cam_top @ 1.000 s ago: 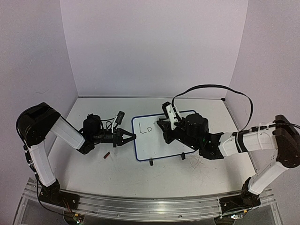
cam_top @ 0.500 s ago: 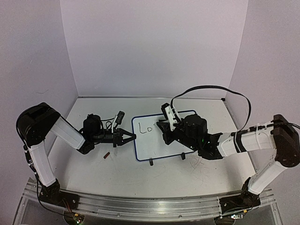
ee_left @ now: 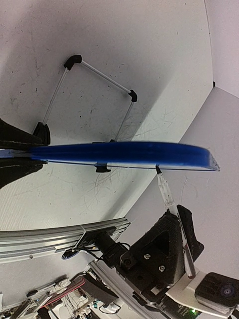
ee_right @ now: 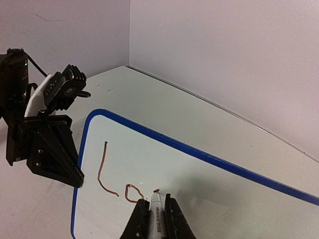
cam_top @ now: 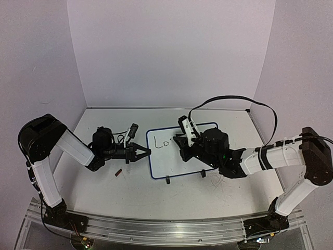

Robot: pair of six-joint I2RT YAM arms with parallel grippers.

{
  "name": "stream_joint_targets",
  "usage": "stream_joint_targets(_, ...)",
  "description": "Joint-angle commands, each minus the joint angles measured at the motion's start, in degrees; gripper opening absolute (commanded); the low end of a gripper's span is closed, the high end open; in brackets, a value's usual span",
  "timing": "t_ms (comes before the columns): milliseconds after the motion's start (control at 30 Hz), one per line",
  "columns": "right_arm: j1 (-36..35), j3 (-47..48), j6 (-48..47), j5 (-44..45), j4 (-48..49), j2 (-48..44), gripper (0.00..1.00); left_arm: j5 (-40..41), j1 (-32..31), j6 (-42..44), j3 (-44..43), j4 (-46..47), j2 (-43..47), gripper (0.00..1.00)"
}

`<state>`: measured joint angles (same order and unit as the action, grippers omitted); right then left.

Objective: Write a sentence on the whiteboard

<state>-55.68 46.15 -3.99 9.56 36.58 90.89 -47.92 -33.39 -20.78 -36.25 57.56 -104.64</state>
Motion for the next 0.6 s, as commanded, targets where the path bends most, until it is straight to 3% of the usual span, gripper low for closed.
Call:
stream_joint_targets(0,0.0,-0.4,1.1,2.2,0.8,-0.1,0.00,-0.6,0.1,1.9,-0.1,-0.7,2.0,0.00)
stream_joint_targets(567,-0.1,-3.3,3.1,2.5,0.3,-1.3,0.00,-0.6,0.1,2.0,-0.1,-1.1,2.3,0.00)
